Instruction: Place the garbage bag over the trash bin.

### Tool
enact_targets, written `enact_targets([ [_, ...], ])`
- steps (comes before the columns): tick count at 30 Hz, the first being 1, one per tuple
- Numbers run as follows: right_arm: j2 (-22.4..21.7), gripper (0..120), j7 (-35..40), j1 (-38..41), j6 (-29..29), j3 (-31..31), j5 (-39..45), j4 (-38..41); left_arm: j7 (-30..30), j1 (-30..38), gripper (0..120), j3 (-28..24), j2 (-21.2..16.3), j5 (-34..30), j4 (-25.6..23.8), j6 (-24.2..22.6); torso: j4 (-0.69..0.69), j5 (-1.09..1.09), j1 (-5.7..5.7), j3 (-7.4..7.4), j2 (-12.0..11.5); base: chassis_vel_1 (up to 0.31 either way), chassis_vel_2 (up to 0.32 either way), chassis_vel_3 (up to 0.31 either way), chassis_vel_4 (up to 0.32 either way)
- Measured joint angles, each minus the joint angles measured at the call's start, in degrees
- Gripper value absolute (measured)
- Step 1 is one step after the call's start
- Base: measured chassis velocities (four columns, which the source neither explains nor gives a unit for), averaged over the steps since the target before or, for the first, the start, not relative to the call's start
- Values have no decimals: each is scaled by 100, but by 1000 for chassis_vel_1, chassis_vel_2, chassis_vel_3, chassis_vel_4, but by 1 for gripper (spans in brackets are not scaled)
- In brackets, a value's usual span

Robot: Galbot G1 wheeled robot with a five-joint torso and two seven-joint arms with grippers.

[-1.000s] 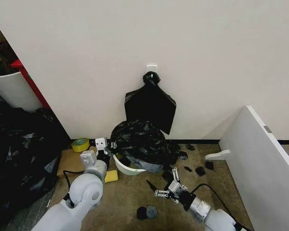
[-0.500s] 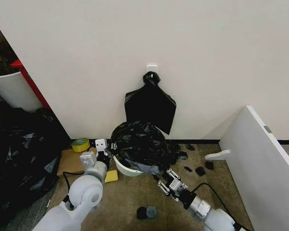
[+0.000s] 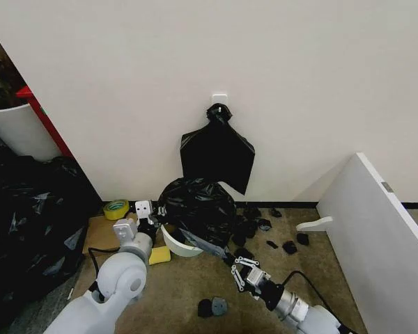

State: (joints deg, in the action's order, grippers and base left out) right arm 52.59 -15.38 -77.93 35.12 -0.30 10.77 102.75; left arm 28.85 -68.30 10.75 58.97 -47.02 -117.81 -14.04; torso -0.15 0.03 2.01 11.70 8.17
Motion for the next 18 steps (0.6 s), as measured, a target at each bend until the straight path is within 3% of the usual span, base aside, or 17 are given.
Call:
enact_targets([
  [8, 293, 0, -1063, 242, 522, 22, -17, -693, 114, -83, 4, 46, 83, -304, -295, -143, 0, 1, 0, 0, 0, 0, 0, 0, 0],
  [18, 744, 0, -1057, 605, 695, 223, -852, -1465, 224, -74, 4, 35, 128, -668, -660, -234, 0, 0, 0, 0, 0, 0, 0, 0, 0],
])
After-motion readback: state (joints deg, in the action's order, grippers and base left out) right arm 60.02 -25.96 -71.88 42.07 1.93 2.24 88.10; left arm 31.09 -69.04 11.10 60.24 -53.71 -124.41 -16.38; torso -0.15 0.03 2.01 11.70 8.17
